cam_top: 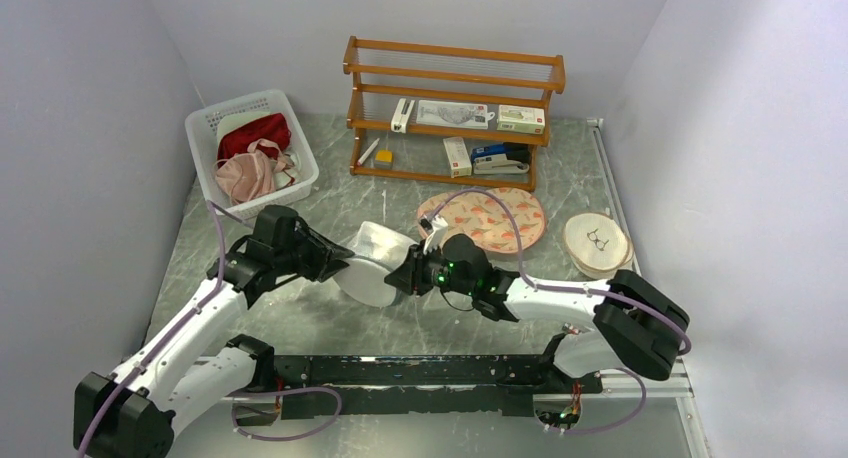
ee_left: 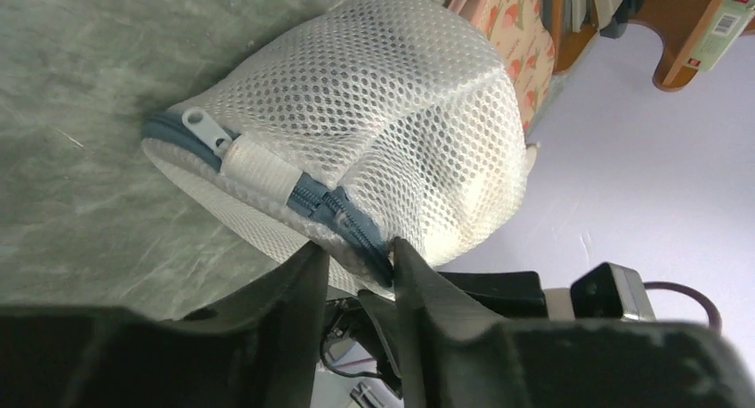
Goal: Unzip the laundry bag and remove the bra
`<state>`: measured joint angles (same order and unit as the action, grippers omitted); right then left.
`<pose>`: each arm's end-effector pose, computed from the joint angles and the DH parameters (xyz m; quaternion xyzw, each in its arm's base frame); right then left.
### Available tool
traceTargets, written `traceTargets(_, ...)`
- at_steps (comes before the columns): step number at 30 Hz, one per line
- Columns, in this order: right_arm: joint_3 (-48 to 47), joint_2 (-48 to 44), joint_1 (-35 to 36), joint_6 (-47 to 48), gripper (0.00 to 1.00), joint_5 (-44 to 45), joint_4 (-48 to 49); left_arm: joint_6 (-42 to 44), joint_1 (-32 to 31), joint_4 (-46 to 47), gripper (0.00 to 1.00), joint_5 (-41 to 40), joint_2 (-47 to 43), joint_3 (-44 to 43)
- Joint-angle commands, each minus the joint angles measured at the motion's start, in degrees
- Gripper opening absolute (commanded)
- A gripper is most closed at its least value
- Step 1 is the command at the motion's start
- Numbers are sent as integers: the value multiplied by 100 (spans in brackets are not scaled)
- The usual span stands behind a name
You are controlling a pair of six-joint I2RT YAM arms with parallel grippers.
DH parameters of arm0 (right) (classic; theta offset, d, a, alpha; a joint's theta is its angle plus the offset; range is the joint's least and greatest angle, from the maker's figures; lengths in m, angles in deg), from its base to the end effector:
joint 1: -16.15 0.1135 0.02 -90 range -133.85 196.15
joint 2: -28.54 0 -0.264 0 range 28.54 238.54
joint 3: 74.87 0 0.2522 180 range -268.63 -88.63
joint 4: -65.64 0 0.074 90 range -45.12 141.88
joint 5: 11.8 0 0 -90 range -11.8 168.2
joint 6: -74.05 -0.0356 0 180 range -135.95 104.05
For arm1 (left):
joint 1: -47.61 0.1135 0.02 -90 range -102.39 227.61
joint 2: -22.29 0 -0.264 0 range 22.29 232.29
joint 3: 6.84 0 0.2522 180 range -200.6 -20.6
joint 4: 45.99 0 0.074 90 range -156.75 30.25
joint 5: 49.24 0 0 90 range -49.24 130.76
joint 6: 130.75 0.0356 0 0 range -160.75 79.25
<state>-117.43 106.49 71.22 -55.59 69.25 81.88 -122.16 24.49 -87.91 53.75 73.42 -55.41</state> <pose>0.1521 0.2275 0.1898 -0.1539 0.7990 0.4681 0.3447 0.1659 -0.0795 0.2316 -0.4080 0.8215 -0.3678 0.1528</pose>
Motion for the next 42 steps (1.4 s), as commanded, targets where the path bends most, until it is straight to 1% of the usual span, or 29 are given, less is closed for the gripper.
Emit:
traceTargets(1, -161, -360, 39, 292, 25, 267, -484, 431, -35, -255, 36, -677, -167, -264)
traceTargets(2, -186, -443, 40, 326, 29, 318, -576, 631, -35, -475, 31, -880, -185, -387)
traceTargets(5, -350, -715, 35, 325, 51, 560, -1098, 1360, -35, -1195, 15, -1771, -231, -984)
traceTargets(6, -420, -814, 19, 316, 56, 661, -1271, 1657, -35, -1347, 8, -2086, -236, -1208)
traceTargets(8, -600, -983, -50, 383, 65, 707, -1546, 2478, -33, -1377, 7, -2522, -224, -1665)
traceTargets(9, -683, -1071, -96, 424, 68, 695, -1673, 3094, -35, -1252, 7, -2608, -198, -1890)
traceTargets(10, -761, -1148, -145, 456, 71, 679, -1813, 3750, -35, -1091, 7, -2552, -163, -2125)
traceTargets(11, -814, -1223, -208, 488, 73, 676, -1940, 4602, -31, -926, 7, -2498, -100, -2460)
traceTargets(15, -975, -1476, -527, 590, 78, 697, -2532, 6923, -35, -806, 7, -2033, 395, -3397)
traceTargets(17, -933, -1600, -730, 580, 79, 669, -2691, 7650, -42, -876, 7, -1866, 674, -3644)
traceTargets(19, -795, -1733, -998, 508, 79, 556, -2712, 8159, -67, -952, 7, -1560, 932, -3680)
traceTargets(20, -737, -1784, -1132, 452, 79, 469, -2703, 8324, -248, -965, 7, -1568, 1007, -3606)
traceTargets(21, -688, -1813, -1271, 382, 79, 349, -2676, 8486, -549, -893, 7, -1749, 1033, -3392)
traceTargets(25, -740, -1704, -1611, 345, 81, -103, -2686, 8847, -1823, -625, 7, -2698, 1026, -2655)
traceTargets(26, -831, -1622, -1635, 420, 82, -155, -2790, 8895, -2145, -548, 7, -2962, 1030, -2489)
traceTargets(29, -1060, -1457, -1660, 676, 91, -285, -3018, 9020, -2899, -254, 7, -3530, 913, -2068)
traceTargets(32, -975, -1505, -1701, 726, 99, -487, -2874, 9232, -3254, 68, 7, -3524, 741, -1645)
traceTargets(36, -646, -1464, -1779, 406, 99, -1047, -2242, 9259, -3552, 64, 7, -3408, 771, -1595)
traceTargets(39, -479, -1275, -1780, 186, 95, -1565, -1639, 9219, -3599, 37, 7, -3226, 726, -1569)
traceTargets(42, -313, -1077, -1781, 42, 82, -2289, -611, 9134, -3613, 101, 7, -2956, 554, -1438)
